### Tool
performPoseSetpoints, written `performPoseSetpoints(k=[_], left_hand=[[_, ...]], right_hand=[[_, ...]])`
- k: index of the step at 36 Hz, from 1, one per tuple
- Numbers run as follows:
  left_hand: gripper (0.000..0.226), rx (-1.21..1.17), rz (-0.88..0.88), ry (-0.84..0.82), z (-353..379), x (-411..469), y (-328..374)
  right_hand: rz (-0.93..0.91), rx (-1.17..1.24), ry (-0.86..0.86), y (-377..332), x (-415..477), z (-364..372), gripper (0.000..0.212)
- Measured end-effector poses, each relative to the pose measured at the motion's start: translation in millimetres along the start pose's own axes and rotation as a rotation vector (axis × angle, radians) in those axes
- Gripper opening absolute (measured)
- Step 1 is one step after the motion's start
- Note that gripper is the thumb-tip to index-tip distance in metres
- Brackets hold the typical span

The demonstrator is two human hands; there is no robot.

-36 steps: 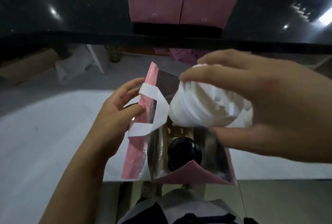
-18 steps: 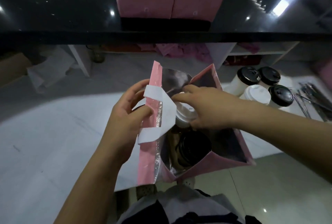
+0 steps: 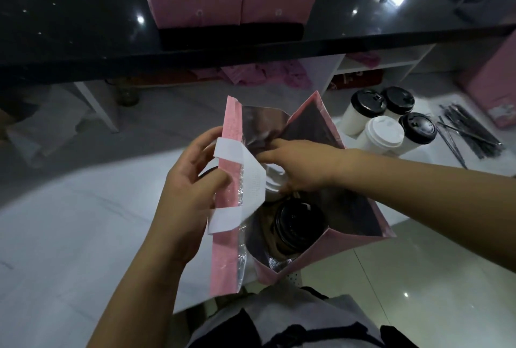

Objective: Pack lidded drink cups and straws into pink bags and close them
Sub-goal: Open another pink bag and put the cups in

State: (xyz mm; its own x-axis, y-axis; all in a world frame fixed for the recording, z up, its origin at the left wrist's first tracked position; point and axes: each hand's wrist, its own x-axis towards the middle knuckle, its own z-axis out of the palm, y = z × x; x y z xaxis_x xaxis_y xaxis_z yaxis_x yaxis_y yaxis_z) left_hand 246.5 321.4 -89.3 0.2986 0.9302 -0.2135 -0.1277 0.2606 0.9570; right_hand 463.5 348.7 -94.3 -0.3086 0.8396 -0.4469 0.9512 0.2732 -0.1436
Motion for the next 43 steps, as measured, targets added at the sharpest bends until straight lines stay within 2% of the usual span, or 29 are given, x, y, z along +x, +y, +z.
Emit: performPoseSetpoints(k=[13, 21, 26, 30, 34, 37, 39, 43], left_hand=[[0.062, 0.046, 0.031, -0.018, -1.5, 1.8, -0.3], [0.056, 0.043, 0.03, 0.019, 3.1, -2.9, -0.2], [0.055, 0.071, 0.05, 0.049, 7.2, -9.7, 1.1], [0.055, 0.102, 0.056, 0.107, 17.4, -19.8, 1.8], [0.049, 0.132, 0.051, 0.178, 31.1, -28.1, 1.9], [0.04, 0.161, 0.027, 0.24, 43.3, -34.8, 2.9], [0.043, 0.201, 0.022, 0.285, 50.5, -39.3, 1.3], [0.047, 0.197, 0.036, 0.36, 67.4, -50.5, -1.2]], right_hand=[[-0.025, -0.045, 0.023, -1.8, -0.4, 9.3, 0.051], [-0.078, -0.051, 0.019, 5.6, 2.6, 8.1, 0.057], [-0.16, -0.033, 0.063, -0.7, -26.4, -12.2, 0.06], [-0.257, 0.09, 0.229, 1.3, -62.9, -52.4, 0.043], [-0.318, 0.458, 0.463, 28.3, -81.1, -74.6, 0.03], [-0.291, 0.636, 0.604, 59.7, -69.2, -72.4, 0.026], [-0.241, 0.76, 0.601, 79.6, -55.8, -64.2, 0.027], [-0.2, 0.906, 0.477, 105.1, -33.4, -40.1, 0.028]])
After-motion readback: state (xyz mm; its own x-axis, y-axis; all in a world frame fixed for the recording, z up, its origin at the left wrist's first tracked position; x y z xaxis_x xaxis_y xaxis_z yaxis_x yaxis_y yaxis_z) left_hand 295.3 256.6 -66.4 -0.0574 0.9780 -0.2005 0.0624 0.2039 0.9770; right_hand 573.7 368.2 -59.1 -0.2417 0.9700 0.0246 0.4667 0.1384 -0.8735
